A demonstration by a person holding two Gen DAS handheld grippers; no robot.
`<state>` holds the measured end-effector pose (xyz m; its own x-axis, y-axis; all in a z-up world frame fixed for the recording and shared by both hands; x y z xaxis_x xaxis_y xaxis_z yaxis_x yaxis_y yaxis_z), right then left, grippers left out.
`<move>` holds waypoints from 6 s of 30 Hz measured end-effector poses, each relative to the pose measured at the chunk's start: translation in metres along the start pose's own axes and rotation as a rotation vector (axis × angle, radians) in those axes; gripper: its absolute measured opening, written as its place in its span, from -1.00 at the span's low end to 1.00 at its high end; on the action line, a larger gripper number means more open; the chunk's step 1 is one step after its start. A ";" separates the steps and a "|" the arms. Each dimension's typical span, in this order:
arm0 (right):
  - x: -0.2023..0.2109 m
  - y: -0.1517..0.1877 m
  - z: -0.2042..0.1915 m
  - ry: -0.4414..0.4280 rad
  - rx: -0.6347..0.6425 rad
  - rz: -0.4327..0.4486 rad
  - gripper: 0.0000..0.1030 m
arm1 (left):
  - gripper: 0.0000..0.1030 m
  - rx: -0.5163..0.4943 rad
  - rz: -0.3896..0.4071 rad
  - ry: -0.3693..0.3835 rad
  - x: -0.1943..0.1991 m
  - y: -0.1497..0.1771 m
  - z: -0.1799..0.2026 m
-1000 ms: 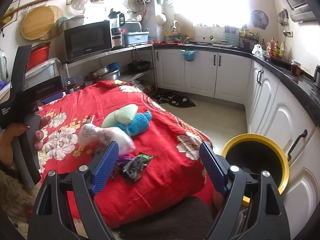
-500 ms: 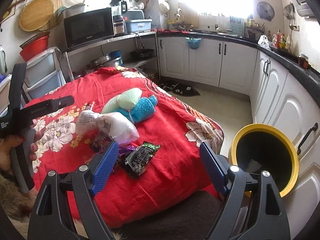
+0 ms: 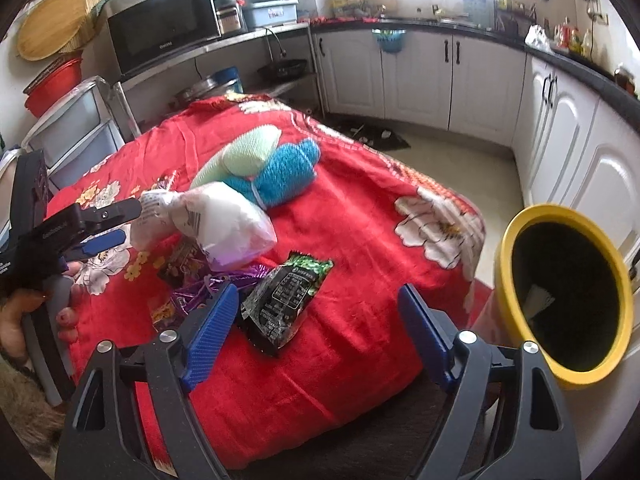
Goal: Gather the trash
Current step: 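Grasp the white plastic bag with the left tool while the right tool grasps the green snack packet, then carry the white bag and green packet in both tools over the bin, then open both tools to drop the white bag and green packet into the bin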
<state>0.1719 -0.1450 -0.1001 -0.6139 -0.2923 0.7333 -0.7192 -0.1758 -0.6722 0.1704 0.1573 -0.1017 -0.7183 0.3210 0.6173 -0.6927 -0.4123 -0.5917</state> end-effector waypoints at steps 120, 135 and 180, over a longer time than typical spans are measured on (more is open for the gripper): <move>0.120 -0.011 0.129 0.061 -0.294 0.258 -0.85 | -0.77 -0.412 0.088 0.276 0.001 -0.012 0.227; 0.145 -0.004 0.178 0.130 -0.385 0.315 -0.85 | -0.77 -0.491 0.061 0.319 -0.025 0.000 0.280; 0.074 0.043 0.247 0.351 -0.446 0.129 -0.79 | -0.76 -0.569 -0.162 0.281 -0.157 0.060 0.333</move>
<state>0.1757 -0.4064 -0.0997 -0.7222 0.0574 0.6893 -0.6520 0.2760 -0.7062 0.2629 -0.2021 -0.0618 -0.5380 0.5832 0.6086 -0.6643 0.1511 -0.7321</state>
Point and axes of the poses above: each gripper's, at about its wrist camera, not at the fingertips, and x roughly against the way its jaws point, z to its right, y to its underside, the point moved 1 cm from there along -x, roughly the way its jaws point, and after that the axes turned 5 degrees about y, right-handed, at the moved point
